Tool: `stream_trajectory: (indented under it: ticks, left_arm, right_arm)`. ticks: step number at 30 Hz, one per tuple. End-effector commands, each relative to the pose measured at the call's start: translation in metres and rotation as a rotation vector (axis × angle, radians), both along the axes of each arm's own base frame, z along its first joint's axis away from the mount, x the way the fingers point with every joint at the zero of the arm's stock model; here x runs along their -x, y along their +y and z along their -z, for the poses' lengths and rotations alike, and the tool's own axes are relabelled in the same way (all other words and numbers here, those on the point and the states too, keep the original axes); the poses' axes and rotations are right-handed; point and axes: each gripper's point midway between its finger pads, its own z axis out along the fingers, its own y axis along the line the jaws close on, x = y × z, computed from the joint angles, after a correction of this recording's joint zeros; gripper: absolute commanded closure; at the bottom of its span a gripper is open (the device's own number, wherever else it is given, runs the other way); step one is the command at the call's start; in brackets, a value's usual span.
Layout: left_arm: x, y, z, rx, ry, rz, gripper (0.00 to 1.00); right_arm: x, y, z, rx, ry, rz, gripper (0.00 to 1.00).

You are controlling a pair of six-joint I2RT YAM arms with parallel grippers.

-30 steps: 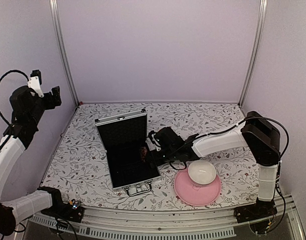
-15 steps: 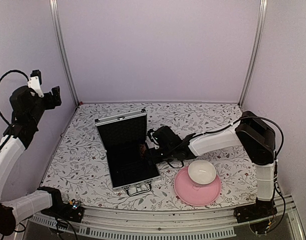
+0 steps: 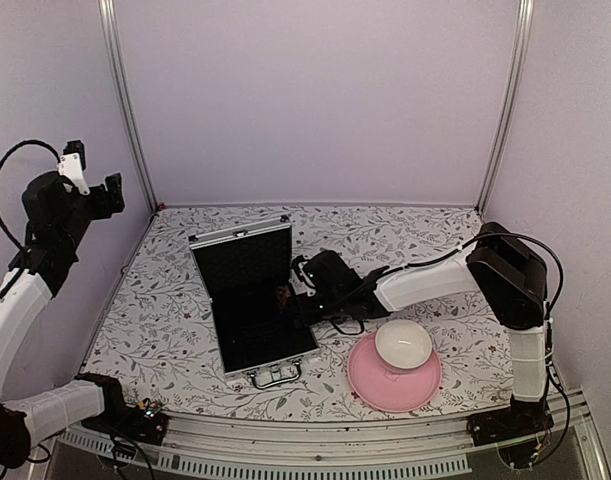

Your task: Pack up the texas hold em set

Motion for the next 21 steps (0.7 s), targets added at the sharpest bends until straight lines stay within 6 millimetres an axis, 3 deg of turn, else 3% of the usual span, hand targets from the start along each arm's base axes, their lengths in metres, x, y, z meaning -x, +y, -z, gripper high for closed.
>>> stream_trajectory:
  ticks: [1,9,15,21]
  left_arm:
    - [-0.011,-0.006,0.012,-0.006,0.029,0.024,0.03]
    - [-0.029,-0.023,0.026,0.241,0.142,0.103,0.03]
    - [-0.028,-0.033,0.071,0.349,0.178,0.138,0.03]
    - [-0.015,-0.053,0.099,0.416,0.220,0.230,0.04]
  right_arm:
    - [-0.010,0.007,-0.027,-0.082,-0.069,-0.012,0.30]
    - [0.006,-0.001,-0.069,-0.105,-0.133,-0.112,0.24]
    - [0.022,-0.039,-0.084,-0.063,-0.155,-0.090,0.14]
    - [0.019,-0.071,-0.132,-0.030,-0.294,-0.038,0.01]
